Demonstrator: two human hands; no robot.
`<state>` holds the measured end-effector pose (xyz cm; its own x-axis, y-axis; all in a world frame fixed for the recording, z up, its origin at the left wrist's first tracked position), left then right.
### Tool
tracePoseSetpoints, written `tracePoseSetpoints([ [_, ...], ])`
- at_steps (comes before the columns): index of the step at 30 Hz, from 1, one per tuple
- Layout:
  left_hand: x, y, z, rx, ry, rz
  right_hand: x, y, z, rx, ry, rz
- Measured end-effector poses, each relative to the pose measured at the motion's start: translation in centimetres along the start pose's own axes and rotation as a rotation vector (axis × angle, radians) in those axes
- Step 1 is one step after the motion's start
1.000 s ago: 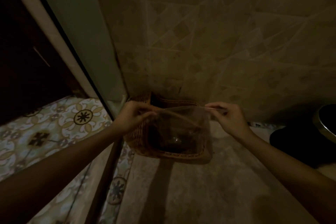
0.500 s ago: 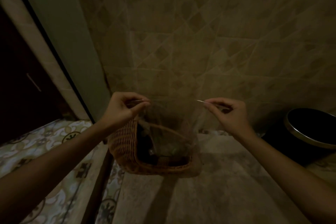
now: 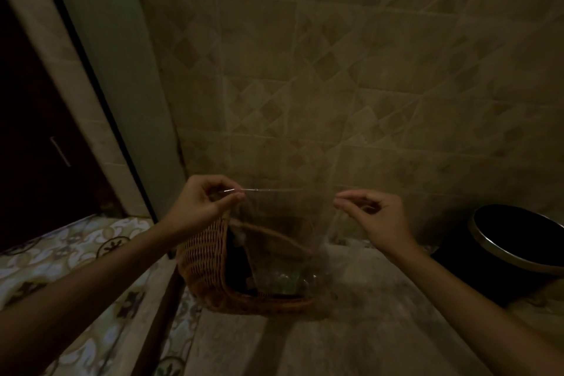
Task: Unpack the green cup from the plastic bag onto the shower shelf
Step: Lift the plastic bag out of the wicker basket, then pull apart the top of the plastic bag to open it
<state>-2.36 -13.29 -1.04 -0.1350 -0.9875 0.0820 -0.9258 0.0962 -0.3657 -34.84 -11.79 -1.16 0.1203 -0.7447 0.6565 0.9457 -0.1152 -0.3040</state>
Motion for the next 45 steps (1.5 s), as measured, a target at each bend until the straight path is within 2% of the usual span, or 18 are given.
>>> tracePoseSetpoints([
  [5, -0.3, -0.3, -0.7, 0.022, 0.026, 0.003, 0.5, 0.1, -0.5, 0.002, 0.043, -0.045],
  [9, -0.5, 0.4, -2.0, 0.007, 0.036, -0.013, 0.6, 0.0, -2.4, -0.098, 0.084, -0.098],
  [13, -0.7, 1.5, -3.4, 0.008, 0.034, -0.075, 0.1, 0.8, -4.4, -0.216, 0.323, -0.195],
  [16, -1.0, 2.0, -4.4, 0.028, 0.027, -0.15, -0.6, 2.1, -3.4, -0.191, 0.443, -0.258],
  [21, -2.1, 3.6, -4.9, 0.041, 0.064, -0.234, 0.5, 6.2, 0.6, 0.106, 0.634, -0.136],
  [25, -2.7, 4.9, -5.0, 0.05, 0.109, -0.252, 2.0, 7.9, 3.6, 0.176, 0.704, -0.026],
  [30, -4.0, 6.7, -5.7, 0.046, 0.148, -0.237, 2.4, 8.4, 5.1, 0.078, 0.698, 0.144],
  [33, -4.4, 7.9, -6.1, 0.023, 0.146, -0.229, 2.6, 7.6, 5.1, 0.012, 0.632, 0.211],
  [38, -3.3, 8.6, -6.0, -0.062, 0.122, 0.078, 3.3, 5.0, 5.1, -0.016, 0.493, 0.322],
  [39, -2.8, 8.1, -5.7, -0.079, 0.109, 0.062, 3.3, 4.4, 5.1, 0.008, 0.485, 0.343],
  [42, -0.4, 5.2, -4.7, 0.088, 0.133, -0.224, 3.8, 2.3, 5.3, 0.029, 0.432, 0.373],
  [43, 0.7, 4.5, -4.4, 0.126, 0.109, -0.239, 4.0, 1.6, 5.4, 0.036, 0.416, 0.377],
  [45, 2.9, 3.5, -3.5, 0.078, -0.036, -0.126, 4.4, 0.6, 5.6, 0.069, 0.396, 0.379],
])
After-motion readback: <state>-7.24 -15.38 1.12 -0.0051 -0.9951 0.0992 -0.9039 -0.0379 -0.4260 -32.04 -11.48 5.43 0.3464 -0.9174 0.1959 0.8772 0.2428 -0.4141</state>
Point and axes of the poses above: each hand's wrist, its own x-axis towards the middle knuckle, its own y-axis out of the palm, z = x × y, the point moved 5 cm from there along x, towards the middle knuckle, and after that the axes turned 15 degrees about -y, right-handed, at the moved point
